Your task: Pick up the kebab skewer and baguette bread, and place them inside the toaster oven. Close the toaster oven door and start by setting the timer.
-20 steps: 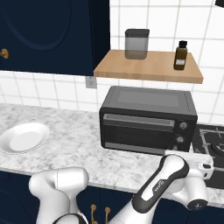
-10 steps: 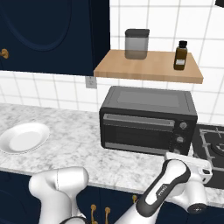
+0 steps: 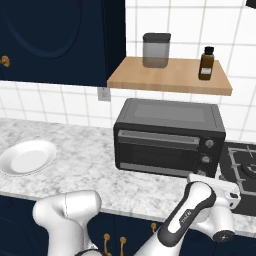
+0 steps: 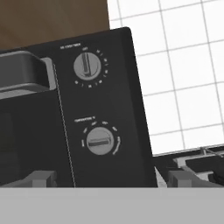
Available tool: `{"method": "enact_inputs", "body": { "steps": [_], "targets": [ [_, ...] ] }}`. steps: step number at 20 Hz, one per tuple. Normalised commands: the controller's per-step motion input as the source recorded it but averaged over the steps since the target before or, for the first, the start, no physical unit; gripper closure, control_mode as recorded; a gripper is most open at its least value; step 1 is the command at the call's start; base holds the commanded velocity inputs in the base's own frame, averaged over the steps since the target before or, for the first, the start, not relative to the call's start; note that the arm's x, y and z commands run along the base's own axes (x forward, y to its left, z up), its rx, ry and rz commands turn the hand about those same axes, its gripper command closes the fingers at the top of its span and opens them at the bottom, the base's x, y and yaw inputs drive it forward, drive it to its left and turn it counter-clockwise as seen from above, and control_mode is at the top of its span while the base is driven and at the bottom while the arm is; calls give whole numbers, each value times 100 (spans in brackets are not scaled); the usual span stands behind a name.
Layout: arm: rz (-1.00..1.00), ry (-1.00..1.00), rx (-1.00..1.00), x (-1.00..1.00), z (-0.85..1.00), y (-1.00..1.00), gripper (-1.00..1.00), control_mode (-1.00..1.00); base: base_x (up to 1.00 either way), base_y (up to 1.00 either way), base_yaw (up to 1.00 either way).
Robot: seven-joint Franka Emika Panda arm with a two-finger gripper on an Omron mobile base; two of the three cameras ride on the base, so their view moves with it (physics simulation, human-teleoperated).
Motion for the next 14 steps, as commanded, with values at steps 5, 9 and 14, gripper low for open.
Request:
{"method": "enact_inputs", "body": {
  "steps": [5, 9, 14],
  "targets": [
    [0, 0, 0, -4, -27, -1, -100, -100, 0, 0, 0],
    [0, 0, 0, 0, -10, 0, -100, -100, 0, 0, 0],
    [0, 0, 0, 0, -37, 0, -100, -100, 0, 0, 0]
  ]
}}
